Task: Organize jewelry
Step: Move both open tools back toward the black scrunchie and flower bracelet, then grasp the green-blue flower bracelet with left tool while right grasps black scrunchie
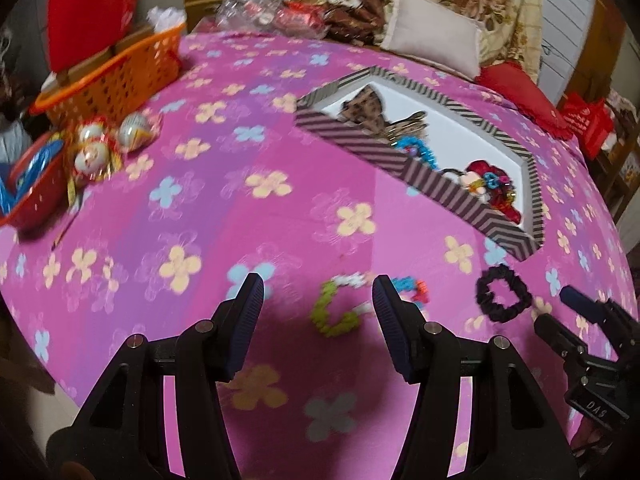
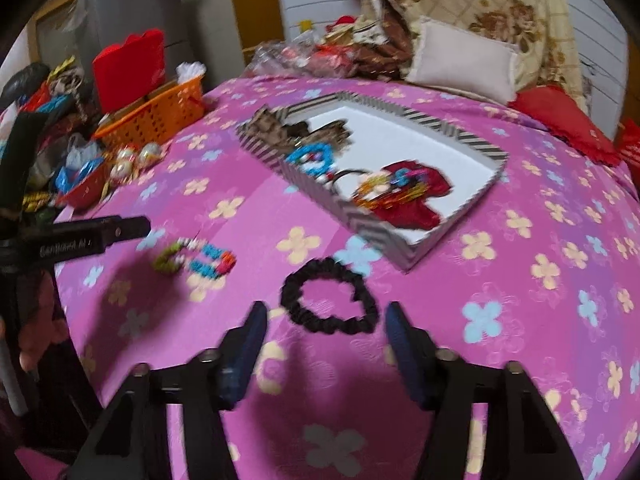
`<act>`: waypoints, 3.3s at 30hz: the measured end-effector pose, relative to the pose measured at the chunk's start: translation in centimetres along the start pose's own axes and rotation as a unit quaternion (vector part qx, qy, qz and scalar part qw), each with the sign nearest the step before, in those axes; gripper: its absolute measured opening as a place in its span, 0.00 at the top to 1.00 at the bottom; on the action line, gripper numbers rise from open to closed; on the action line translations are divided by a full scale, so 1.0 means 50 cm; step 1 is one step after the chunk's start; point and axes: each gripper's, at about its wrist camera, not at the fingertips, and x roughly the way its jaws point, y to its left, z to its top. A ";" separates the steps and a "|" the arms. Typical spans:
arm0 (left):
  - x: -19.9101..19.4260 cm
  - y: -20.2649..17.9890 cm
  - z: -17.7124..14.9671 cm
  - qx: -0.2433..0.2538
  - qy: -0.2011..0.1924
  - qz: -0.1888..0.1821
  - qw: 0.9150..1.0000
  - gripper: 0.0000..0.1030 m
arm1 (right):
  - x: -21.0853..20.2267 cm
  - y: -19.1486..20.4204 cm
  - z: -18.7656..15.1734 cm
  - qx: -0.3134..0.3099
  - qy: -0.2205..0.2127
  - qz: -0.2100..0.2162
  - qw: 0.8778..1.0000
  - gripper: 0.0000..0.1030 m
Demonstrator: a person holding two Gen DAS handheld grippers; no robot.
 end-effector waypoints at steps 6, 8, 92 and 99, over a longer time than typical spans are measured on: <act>0.027 0.058 -0.008 -0.049 0.025 -0.013 0.998 0.45 | 0.036 0.028 0.000 -0.027 0.007 0.009 1.000 0.53; 0.034 0.066 -0.011 -0.053 0.031 -0.016 0.998 0.45 | 0.049 0.026 0.003 -0.025 0.011 0.009 1.000 0.53; -0.021 -0.030 -0.021 0.039 -0.019 -0.029 0.999 0.90 | -0.006 0.023 0.007 0.034 -0.034 0.055 0.997 0.88; -0.027 -0.029 -0.021 0.034 -0.019 -0.026 0.999 0.90 | -0.012 0.028 0.008 0.031 -0.038 0.058 0.997 0.88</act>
